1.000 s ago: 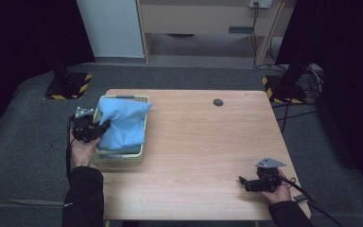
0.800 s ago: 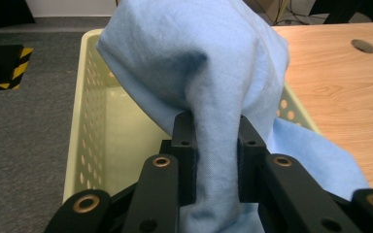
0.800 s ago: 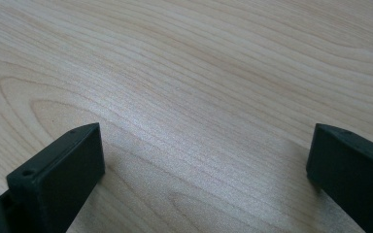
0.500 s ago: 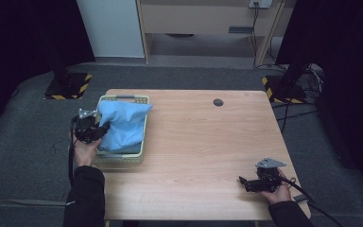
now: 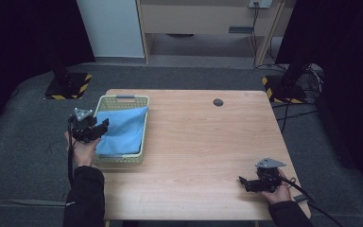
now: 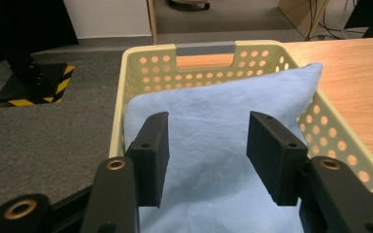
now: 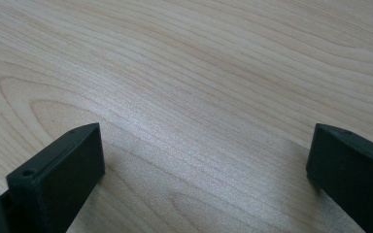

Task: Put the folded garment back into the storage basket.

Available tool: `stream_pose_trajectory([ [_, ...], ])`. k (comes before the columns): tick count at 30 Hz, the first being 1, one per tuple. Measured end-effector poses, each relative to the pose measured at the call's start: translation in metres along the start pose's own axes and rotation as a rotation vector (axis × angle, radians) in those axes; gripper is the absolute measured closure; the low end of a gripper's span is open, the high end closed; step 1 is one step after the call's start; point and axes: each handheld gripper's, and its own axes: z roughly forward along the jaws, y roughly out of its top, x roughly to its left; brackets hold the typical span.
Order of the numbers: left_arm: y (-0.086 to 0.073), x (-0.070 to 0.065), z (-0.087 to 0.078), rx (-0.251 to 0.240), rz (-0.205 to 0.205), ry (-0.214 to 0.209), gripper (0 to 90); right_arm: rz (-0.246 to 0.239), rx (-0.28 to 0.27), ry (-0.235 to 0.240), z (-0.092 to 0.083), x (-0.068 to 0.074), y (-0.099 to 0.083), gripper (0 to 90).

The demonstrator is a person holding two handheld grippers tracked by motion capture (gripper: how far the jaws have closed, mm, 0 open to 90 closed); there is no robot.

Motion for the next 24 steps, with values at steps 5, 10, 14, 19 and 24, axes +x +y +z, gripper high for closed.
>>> stream_pose_trajectory([
  [5,0.001,-0.005,0.000,0.001,0.006,0.003,46.4,0.000,0.000,0.000,0.000,0.000,0.000,0.3],
  [10,0.002,-0.011,0.000,-0.002,0.005,-0.002,41.3,0.000,0.000,0.000,0.000,0.000,0.000,0.3],
  [14,0.002,-0.014,0.001,0.000,0.005,-0.004,38.4,0.000,0.001,0.001,0.000,0.000,0.000,0.3],
  [19,0.002,-0.018,0.002,-0.012,-0.001,-0.017,32.2,0.000,0.000,0.000,0.000,0.000,0.000,0.3],
  [24,0.003,-0.023,0.002,-0.026,0.000,-0.023,25.1,0.000,0.000,0.000,0.000,0.000,0.000,0.3],
])
